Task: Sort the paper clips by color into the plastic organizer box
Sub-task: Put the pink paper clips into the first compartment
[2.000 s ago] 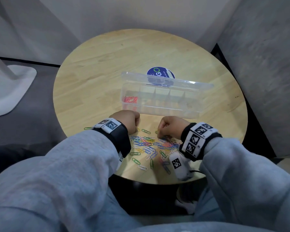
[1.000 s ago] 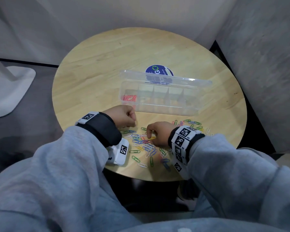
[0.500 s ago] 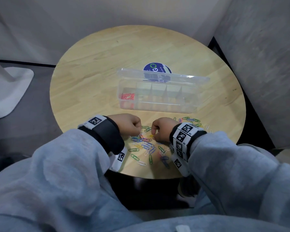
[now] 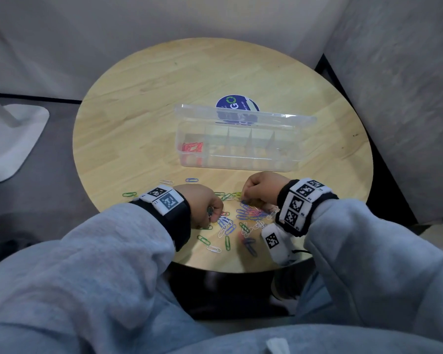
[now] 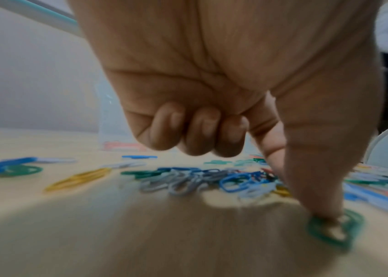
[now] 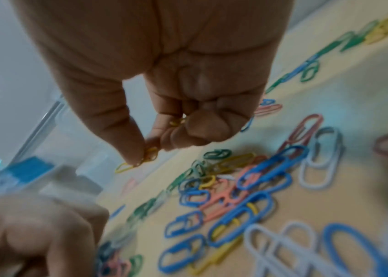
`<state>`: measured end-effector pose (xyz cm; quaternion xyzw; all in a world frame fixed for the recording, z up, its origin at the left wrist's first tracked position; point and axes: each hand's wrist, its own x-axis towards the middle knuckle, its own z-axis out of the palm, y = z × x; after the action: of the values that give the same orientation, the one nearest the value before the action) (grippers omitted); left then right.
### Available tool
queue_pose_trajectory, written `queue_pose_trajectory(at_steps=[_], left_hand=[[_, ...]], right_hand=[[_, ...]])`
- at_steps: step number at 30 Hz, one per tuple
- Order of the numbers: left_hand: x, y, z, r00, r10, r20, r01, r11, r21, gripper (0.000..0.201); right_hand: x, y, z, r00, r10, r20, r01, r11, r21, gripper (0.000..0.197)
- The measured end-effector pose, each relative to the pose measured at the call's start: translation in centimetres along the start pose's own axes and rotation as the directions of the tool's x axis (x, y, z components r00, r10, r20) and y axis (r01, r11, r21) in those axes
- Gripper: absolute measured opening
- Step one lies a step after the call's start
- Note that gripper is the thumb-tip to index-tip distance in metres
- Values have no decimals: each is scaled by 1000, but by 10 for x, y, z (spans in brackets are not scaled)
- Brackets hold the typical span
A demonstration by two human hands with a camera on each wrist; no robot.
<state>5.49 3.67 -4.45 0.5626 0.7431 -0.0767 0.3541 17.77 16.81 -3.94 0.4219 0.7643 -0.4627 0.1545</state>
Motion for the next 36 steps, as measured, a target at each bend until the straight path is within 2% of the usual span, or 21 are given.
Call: queue_pose_trajectory(at_steps=[4, 8, 10, 13, 18, 21, 26, 28, 29, 31, 33, 34, 36], left_hand=[[1, -1, 4, 998, 11, -56, -11, 1000, -1, 11], [1, -2, 7, 991, 31, -131, -30, 999, 12, 16], [1, -2, 6, 990, 26, -137, -23, 999, 25, 14], [1, -3, 3, 991, -6, -134, 8, 1000, 19, 14], [3, 0, 0, 995, -11, -96, 15, 999, 41, 13], [2, 1, 0, 994, 5, -109, -1, 999, 37, 10], [-5, -12, -2, 986, -59, -158, 28, 981, -193, 8], [-10, -24, -15, 981, -76, -178, -7, 905, -425, 18], [-14, -30, -24, 974, -99, -202, -36, 818, -574, 24], [-23, -44, -43, 940, -204, -274, -113, 571, -813, 30], [-35, -59, -55, 886, -328, -328, -202, 365, -909, 33], [-39, -66, -58, 862, -375, -341, -227, 317, -921, 34], [-47, -78, -59, 834, -429, -347, -234, 294, -927, 36]], right_hand=[[-3, 4, -5, 995, 55, 83, -77, 953, 294, 26], [-2, 7, -5, 991, 29, 127, -89, 863, 498, 27], [-1, 9, -5, 989, 31, 145, -103, 844, 527, 27], [-2, 9, -4, 983, 39, 181, -124, 863, 490, 32], [-5, 6, -2, 975, 50, 215, -169, 796, 582, 34], [-7, 3, -2, 969, 58, 238, -191, 787, 586, 32], [-10, -1, 0, 973, 66, 222, -188, 782, 594, 29], [-9, -1, 0, 978, 58, 202, -173, 770, 614, 29], [-9, -2, 0, 980, 50, 192, -162, 763, 626, 28], [-9, -5, 0, 984, 28, 176, -138, 748, 650, 27], [-10, -9, 0, 985, 3, 173, -117, 750, 651, 26], [-10, -11, 1, 985, -3, 175, -112, 757, 644, 25], [-10, -15, 2, 984, 2, 178, -112, 784, 611, 23]])
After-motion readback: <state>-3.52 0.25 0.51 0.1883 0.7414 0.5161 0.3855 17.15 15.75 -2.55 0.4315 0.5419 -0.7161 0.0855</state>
